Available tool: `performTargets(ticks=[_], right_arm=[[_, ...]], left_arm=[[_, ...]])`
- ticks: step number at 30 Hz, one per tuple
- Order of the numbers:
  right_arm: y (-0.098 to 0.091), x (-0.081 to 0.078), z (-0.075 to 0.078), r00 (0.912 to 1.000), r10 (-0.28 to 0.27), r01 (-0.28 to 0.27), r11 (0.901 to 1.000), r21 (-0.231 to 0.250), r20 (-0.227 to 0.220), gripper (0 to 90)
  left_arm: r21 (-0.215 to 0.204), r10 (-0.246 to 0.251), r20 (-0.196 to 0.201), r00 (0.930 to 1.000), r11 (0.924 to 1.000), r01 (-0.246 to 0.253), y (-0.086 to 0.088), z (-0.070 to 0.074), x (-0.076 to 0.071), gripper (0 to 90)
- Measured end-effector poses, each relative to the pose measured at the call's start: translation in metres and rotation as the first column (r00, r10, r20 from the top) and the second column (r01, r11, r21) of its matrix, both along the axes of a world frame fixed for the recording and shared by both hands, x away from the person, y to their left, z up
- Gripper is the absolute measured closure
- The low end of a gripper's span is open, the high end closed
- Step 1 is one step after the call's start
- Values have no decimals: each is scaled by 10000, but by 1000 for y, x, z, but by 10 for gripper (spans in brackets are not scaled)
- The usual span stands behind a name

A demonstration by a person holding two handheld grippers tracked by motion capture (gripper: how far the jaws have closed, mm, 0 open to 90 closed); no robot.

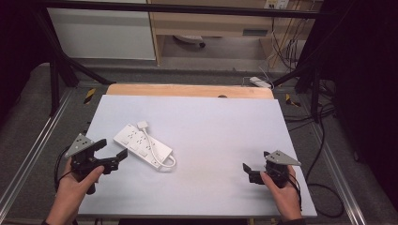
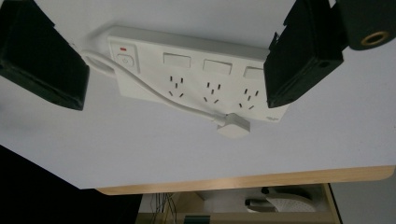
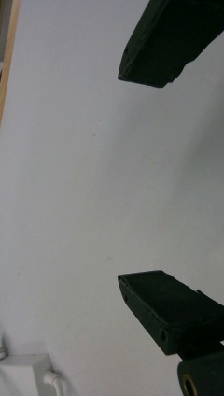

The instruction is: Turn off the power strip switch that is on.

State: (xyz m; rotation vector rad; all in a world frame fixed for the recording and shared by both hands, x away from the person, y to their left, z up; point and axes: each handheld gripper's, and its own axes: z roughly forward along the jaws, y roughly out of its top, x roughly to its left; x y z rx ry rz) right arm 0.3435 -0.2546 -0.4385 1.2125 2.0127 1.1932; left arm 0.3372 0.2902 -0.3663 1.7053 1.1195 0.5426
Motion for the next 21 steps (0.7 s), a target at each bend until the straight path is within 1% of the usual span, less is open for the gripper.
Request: performTargets(ticks=[7,16,21], right_arm=[[0,0,0,10000,12,-12,10000,-11,1,42],[0,0,0,10000,-17,17,10000,-16,37,40],[0,0,0,10000,-4,4,10000,-37,10,40]], left_arm=[[-1,74,55,10000,10000,-74,-1,3,8,71],[87,58,27,10000,9999,-58,-5,-1,17,73],[217,66,47,10000,9997,-67,-8,-2,25,74]])
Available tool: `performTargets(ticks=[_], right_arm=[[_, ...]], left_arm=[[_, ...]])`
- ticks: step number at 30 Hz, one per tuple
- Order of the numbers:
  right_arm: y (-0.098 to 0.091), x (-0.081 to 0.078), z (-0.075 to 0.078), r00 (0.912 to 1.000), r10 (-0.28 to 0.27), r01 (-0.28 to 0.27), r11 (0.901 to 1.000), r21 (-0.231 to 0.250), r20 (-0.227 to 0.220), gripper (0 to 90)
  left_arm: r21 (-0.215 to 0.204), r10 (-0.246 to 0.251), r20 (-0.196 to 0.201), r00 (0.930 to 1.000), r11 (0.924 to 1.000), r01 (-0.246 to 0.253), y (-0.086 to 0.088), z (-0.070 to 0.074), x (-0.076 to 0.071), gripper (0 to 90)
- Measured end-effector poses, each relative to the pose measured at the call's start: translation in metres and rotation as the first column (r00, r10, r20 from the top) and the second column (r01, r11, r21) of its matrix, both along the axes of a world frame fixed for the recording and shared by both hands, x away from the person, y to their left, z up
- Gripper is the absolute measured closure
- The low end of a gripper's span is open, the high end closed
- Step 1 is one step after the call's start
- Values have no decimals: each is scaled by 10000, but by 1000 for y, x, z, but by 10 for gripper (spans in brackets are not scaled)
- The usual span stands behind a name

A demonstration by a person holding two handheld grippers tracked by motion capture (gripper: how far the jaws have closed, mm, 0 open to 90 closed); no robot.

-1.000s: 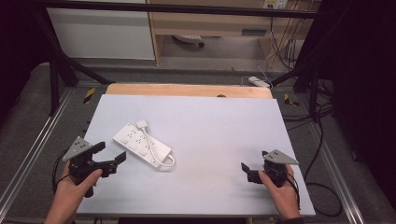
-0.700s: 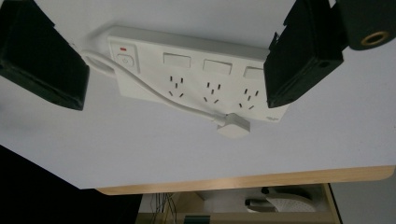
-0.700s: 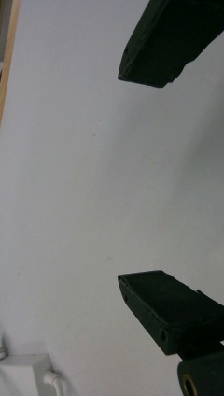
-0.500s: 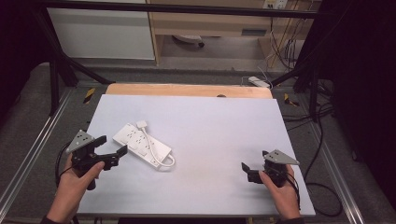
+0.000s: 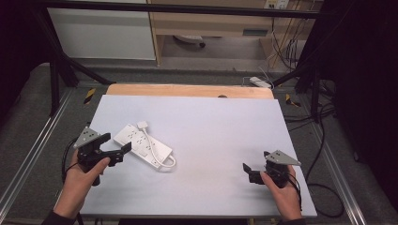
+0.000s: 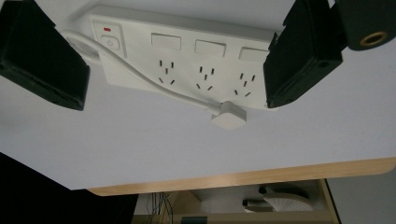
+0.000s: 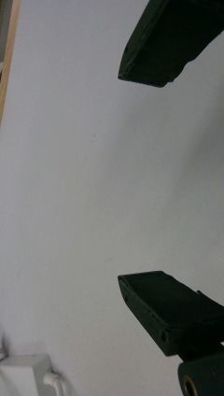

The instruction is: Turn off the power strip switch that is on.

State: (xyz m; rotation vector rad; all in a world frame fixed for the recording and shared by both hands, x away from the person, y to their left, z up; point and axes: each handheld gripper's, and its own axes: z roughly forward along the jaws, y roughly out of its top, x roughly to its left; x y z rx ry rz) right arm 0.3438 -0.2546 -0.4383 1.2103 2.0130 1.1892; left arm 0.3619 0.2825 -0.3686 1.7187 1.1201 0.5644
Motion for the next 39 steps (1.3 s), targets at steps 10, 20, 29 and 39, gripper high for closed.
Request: performTargets(ticks=[10,20,29,39], right_arm=[[0,0,0,10000,-27,27,10000,25,21,38],[-1,-1,1,10000,-32,32,10000,26,45,37],[-2,0,2,10000,-62,62,10000,19,48,37],[-2,0,2,10000,-71,71,10000,11,23,38]], left_arm=[[-103,69,-97,9999,9999,-70,1,-2,16,77],[-35,310,-232,9992,9995,-311,5,-5,31,99],[270,403,-404,9984,9989,-392,1,-12,40,174],[557,504,-743,9960,9974,-464,-1,-25,46,254]])
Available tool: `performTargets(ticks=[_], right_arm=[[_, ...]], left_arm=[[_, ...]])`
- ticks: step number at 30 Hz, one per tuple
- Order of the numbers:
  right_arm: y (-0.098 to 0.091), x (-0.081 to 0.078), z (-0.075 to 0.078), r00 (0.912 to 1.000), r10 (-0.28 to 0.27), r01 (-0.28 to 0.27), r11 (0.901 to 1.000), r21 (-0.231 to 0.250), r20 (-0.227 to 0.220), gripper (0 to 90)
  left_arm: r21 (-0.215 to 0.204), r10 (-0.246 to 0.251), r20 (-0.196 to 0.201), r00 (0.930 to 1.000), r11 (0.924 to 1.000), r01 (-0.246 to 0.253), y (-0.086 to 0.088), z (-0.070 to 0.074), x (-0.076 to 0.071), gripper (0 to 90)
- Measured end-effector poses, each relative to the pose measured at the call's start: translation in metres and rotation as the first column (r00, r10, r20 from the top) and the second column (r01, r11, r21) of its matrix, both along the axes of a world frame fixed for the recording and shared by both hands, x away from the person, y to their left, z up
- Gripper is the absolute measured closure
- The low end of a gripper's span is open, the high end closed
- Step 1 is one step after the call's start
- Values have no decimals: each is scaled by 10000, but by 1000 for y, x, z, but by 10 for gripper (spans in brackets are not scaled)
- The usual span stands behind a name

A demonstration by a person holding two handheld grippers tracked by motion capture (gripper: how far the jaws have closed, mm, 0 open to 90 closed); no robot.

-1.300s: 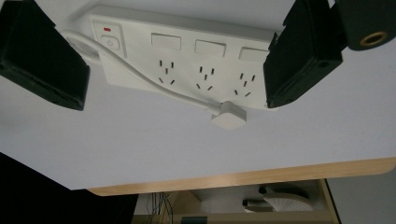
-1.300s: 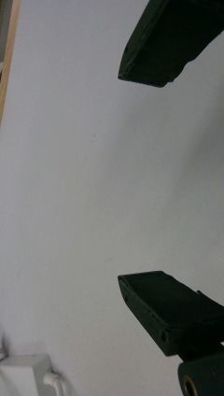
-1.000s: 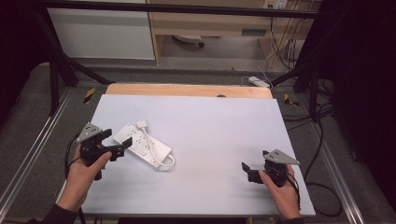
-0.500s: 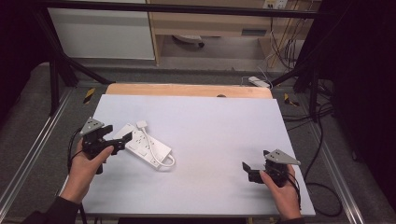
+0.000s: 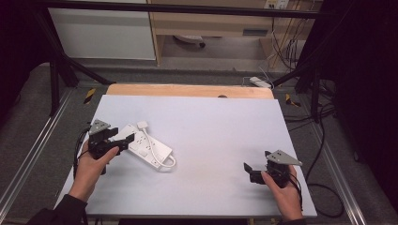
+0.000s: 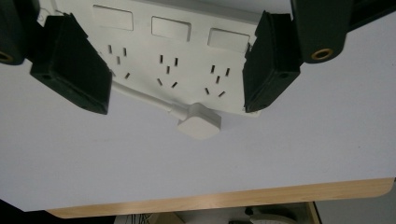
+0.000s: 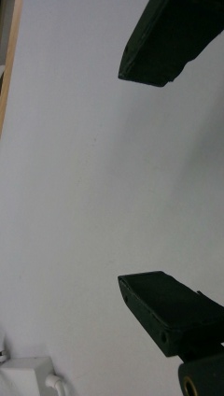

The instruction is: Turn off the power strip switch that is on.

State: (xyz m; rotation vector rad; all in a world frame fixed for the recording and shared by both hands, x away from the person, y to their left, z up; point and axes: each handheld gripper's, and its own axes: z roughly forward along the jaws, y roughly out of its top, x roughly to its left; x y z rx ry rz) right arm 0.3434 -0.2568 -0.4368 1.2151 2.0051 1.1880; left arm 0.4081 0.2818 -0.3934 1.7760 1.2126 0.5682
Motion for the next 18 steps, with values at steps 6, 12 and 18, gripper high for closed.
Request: performTargets(ticks=[6,12,18], right_arm=[[0,0,0,10000,3,-3,10000,10,-6,38],[0,0,0,10000,32,-32,10000,17,-27,38],[0,0,0,10000,27,-27,10000,16,-26,38]], left_arm=[[166,-50,-155,9999,9998,52,-3,-3,2,311],[119,-150,-97,9998,9998,152,-3,-7,0,462],[125,-330,-130,9994,9994,332,-2,-9,-1,613]])
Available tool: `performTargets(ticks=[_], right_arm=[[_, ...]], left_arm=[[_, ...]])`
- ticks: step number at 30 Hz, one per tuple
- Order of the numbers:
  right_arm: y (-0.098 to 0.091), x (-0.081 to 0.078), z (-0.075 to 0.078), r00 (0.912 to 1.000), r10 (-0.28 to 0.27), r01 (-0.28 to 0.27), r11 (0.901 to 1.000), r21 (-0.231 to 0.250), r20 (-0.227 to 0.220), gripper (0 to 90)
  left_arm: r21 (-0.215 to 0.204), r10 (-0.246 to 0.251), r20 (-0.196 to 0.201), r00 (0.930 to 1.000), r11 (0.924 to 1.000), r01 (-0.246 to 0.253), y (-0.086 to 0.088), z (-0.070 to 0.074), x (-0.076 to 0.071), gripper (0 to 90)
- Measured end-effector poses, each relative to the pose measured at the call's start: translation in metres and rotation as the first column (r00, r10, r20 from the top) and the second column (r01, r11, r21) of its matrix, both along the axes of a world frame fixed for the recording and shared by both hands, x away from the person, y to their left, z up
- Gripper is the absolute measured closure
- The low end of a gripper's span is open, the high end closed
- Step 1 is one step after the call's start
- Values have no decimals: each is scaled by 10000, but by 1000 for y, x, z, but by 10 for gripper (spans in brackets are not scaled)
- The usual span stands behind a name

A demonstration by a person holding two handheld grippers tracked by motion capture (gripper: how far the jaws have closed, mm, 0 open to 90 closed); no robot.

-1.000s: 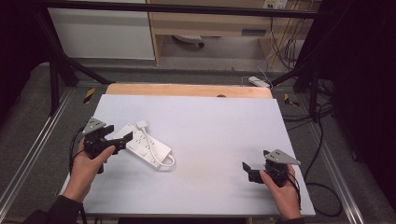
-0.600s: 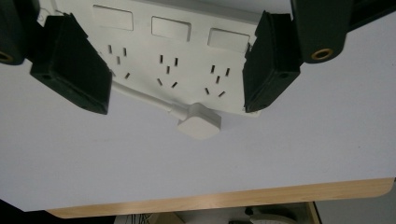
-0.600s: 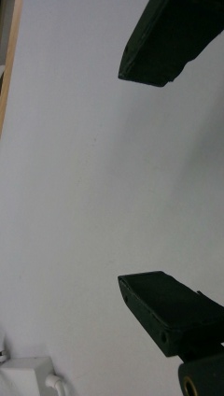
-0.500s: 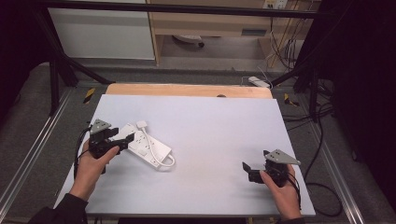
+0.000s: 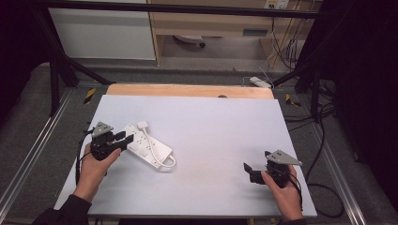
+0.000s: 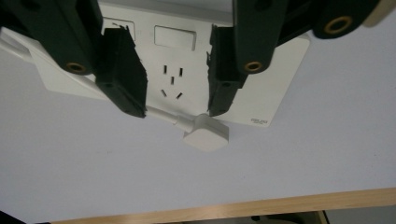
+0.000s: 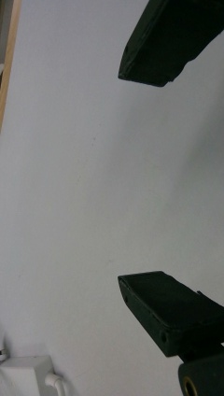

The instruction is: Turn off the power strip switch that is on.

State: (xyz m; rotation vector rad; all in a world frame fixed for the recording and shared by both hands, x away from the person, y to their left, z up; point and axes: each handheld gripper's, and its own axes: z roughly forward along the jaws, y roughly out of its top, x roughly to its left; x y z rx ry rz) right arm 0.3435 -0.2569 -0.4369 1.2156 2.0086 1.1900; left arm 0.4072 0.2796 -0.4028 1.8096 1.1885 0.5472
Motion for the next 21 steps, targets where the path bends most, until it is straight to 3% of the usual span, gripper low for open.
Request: performTargets(ticks=[10,21], right_arm=[[0,0,0,10000,5,-5,10000,-10,1,38],[0,0,0,10000,12,-12,10000,-14,15,38]], left_arm=[[-176,-374,9,9993,9991,374,1,-6,-1,801],[-175,-549,-129,9984,9984,547,1,-10,-1,900]])
